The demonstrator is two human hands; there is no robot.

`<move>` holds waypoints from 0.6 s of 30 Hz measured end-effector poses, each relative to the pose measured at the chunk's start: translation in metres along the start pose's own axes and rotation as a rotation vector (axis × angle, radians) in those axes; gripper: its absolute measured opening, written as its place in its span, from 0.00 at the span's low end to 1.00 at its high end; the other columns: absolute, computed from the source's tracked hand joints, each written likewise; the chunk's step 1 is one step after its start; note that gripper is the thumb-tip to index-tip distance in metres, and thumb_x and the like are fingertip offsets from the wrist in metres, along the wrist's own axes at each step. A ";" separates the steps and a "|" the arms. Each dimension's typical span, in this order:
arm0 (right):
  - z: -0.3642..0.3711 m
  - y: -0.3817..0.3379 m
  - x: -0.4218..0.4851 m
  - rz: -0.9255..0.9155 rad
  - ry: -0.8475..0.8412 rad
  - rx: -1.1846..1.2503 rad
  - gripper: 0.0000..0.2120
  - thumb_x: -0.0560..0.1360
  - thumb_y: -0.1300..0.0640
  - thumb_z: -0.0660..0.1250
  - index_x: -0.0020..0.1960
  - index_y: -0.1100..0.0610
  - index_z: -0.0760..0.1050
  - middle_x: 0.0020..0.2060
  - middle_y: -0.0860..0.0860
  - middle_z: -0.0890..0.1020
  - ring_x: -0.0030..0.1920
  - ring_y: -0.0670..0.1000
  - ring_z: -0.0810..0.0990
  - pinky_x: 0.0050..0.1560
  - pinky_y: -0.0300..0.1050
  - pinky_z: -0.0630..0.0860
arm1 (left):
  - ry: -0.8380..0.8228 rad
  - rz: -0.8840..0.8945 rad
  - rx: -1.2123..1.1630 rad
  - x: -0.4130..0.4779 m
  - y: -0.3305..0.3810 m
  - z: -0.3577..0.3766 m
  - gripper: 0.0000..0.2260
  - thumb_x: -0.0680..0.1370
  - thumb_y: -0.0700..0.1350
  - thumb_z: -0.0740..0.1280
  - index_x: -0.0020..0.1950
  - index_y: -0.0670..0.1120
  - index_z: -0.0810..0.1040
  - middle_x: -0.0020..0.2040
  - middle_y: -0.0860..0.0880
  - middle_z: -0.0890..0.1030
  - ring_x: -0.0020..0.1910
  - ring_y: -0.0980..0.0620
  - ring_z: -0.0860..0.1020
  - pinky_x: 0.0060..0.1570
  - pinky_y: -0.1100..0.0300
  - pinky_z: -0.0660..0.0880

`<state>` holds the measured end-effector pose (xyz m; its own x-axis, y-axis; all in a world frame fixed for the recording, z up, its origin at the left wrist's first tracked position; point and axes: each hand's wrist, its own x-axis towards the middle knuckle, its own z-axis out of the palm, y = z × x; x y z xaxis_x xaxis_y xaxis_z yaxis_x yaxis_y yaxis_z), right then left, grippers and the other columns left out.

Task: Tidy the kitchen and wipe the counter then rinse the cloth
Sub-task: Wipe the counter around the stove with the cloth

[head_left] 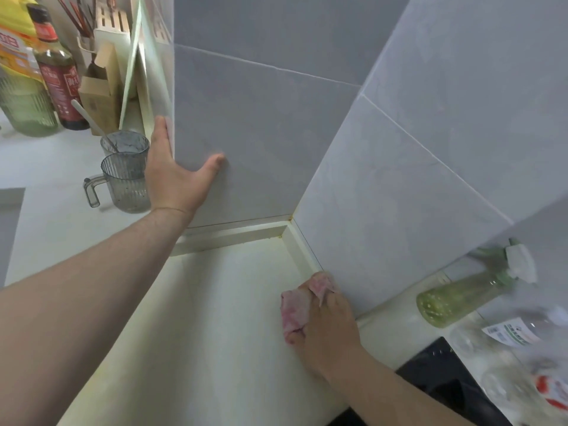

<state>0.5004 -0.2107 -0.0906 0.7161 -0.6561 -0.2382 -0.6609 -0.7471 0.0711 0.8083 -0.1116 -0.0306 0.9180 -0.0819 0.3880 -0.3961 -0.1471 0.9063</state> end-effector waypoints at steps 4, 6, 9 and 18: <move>-0.010 0.012 -0.011 -0.030 -0.106 -0.204 0.45 0.73 0.29 0.43 0.80 0.58 0.48 0.75 0.59 0.62 0.72 0.58 0.61 0.73 0.51 0.57 | -0.007 -0.006 -0.005 -0.003 0.003 -0.002 0.47 0.66 0.63 0.73 0.78 0.44 0.59 0.76 0.49 0.66 0.74 0.53 0.64 0.74 0.54 0.61; -0.003 0.005 -0.011 -0.004 0.049 -0.152 0.43 0.74 0.31 0.49 0.77 0.60 0.59 0.71 0.61 0.69 0.67 0.60 0.68 0.68 0.55 0.65 | -0.008 -0.004 -0.003 -0.004 0.005 -0.002 0.47 0.66 0.62 0.73 0.78 0.44 0.59 0.76 0.48 0.66 0.74 0.53 0.64 0.74 0.56 0.60; 0.006 -0.015 0.004 0.000 0.199 -0.098 0.34 0.67 0.35 0.63 0.59 0.62 0.79 0.60 0.61 0.78 0.53 0.61 0.77 0.53 0.55 0.76 | -0.002 0.000 -0.015 -0.005 0.007 -0.001 0.45 0.67 0.61 0.73 0.78 0.45 0.60 0.73 0.53 0.68 0.70 0.59 0.66 0.72 0.63 0.61; 0.026 0.012 0.031 -0.393 0.198 0.009 0.30 0.77 0.47 0.52 0.77 0.55 0.59 0.79 0.51 0.55 0.79 0.53 0.50 0.76 0.53 0.58 | 0.018 0.038 -0.023 -0.001 0.004 0.000 0.40 0.66 0.60 0.74 0.74 0.48 0.65 0.68 0.52 0.74 0.67 0.55 0.72 0.68 0.53 0.68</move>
<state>0.5087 -0.2371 -0.1224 0.9423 -0.3302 -0.0554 -0.3305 -0.9438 0.0037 0.8055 -0.1120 -0.0275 0.9027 -0.0696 0.4246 -0.4302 -0.1212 0.8946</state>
